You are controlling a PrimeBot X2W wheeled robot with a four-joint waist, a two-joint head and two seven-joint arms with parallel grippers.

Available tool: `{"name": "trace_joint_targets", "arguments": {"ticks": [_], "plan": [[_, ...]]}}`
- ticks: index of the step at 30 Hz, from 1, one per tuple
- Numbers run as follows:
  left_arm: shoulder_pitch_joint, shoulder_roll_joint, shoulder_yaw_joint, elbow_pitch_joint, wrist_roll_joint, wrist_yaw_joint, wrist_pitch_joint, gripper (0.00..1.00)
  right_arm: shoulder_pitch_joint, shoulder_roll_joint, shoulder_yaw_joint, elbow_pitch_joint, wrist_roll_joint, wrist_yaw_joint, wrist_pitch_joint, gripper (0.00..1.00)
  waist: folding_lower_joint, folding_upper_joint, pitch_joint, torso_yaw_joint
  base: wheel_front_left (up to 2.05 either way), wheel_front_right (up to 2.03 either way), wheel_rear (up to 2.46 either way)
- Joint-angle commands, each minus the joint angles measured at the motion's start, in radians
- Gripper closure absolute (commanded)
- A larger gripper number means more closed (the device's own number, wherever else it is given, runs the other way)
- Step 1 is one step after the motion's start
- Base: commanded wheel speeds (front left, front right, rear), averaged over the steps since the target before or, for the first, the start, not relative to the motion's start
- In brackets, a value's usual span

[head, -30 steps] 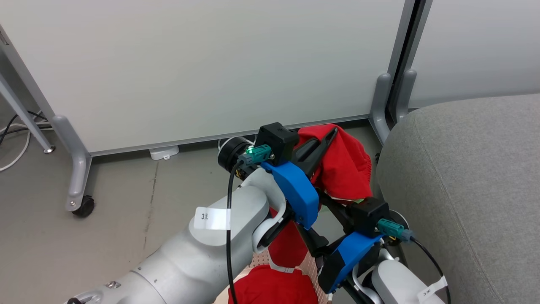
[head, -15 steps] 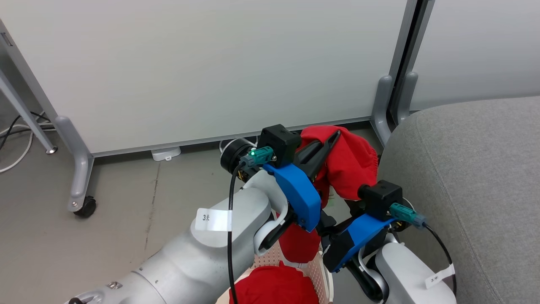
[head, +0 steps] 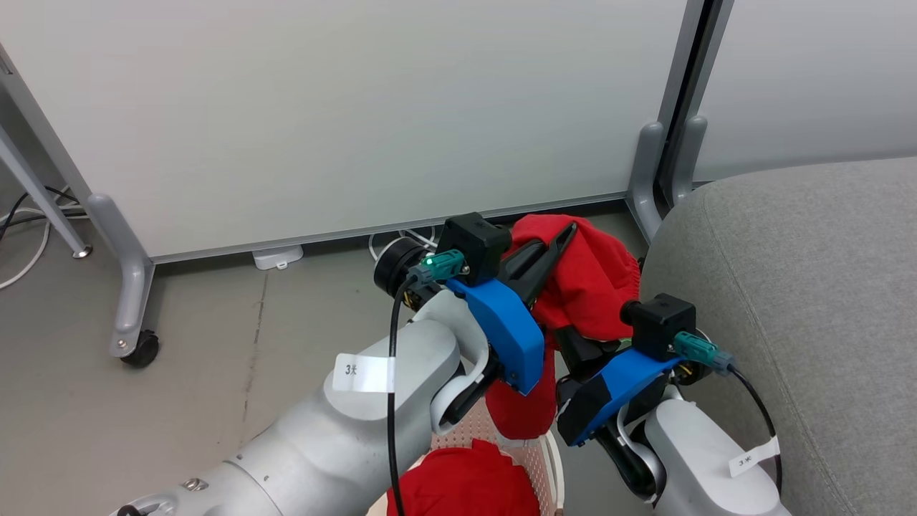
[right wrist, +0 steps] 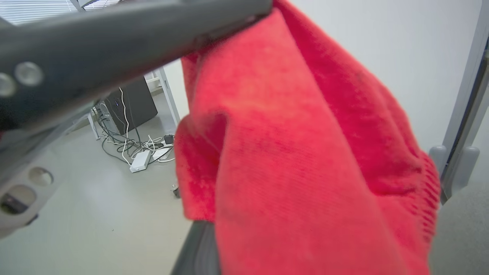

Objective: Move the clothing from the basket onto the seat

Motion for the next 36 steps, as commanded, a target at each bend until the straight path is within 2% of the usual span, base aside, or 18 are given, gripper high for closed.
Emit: {"name": "trace_joint_targets", "arguments": {"ticks": [1, 10, 11, 12, 13, 14, 27, 36], "plan": [[-0.006, 0.0, 0.001, 0.003, -0.002, 0.003, -0.005, 1.0, -0.016, -0.004, -0.002, 0.004, -0.002, 0.0, -0.006, 1.0, -0.0001, 0.0, 0.0, -0.001, 0.0, 0.0, 0.0], [-0.003, 0.0, 0.0, 0.012, -0.003, -0.001, -0.005, 1.0, -0.016, -0.004, 0.001, 0.012, -0.004, 0.0, -0.01, 1.0, -0.0001, 0.0, -0.002, -0.006, 0.0, 0.0, 0.0], [-0.002, 0.0, 0.001, 0.013, -0.002, 0.0, -0.005, 0.81, -0.016, -0.004, 0.002, 0.012, -0.006, 0.0, -0.01, 1.0, -0.0001, 0.0, -0.002, -0.006, 0.0, 0.0, 0.0], [-0.002, 0.0, 0.002, 0.013, -0.001, 0.001, -0.005, 0.56, -0.015, -0.004, 0.002, 0.011, -0.008, 0.0, -0.01, 1.0, -0.0001, 0.0, -0.003, -0.007, 0.0, 0.0, 0.0], [-0.001, 0.0, 0.003, 0.013, 0.0, 0.001, -0.005, 0.14, -0.015, -0.004, 0.002, 0.011, -0.011, 0.0, -0.011, 1.0, -0.0001, 0.0, -0.003, -0.006, 0.0, 0.0, 0.0], [-0.001, 0.0, 0.006, 0.011, 0.003, 0.001, -0.005, 0.0, -0.014, -0.004, 0.001, 0.012, -0.013, 0.0, -0.011, 1.0, -0.0001, 0.0, -0.003, -0.006, 0.0, 0.0, 0.0], [0.031, 0.0, 0.052, 0.013, 0.045, 0.004, -0.005, 0.0, -0.004, -0.004, -0.008, 0.012, -0.029, 0.0, -0.013, 1.0, -0.0001, 0.0, 0.0, -0.004, 0.0, 0.0, 0.0], [0.097, 0.005, 0.154, 0.017, 0.127, 0.0, -0.004, 0.0, 0.003, -0.004, -0.023, 0.003, -0.037, 0.0, -0.012, 1.0, -0.0001, 0.0, 0.003, -0.001, 0.0, 0.0, 0.0]]}}
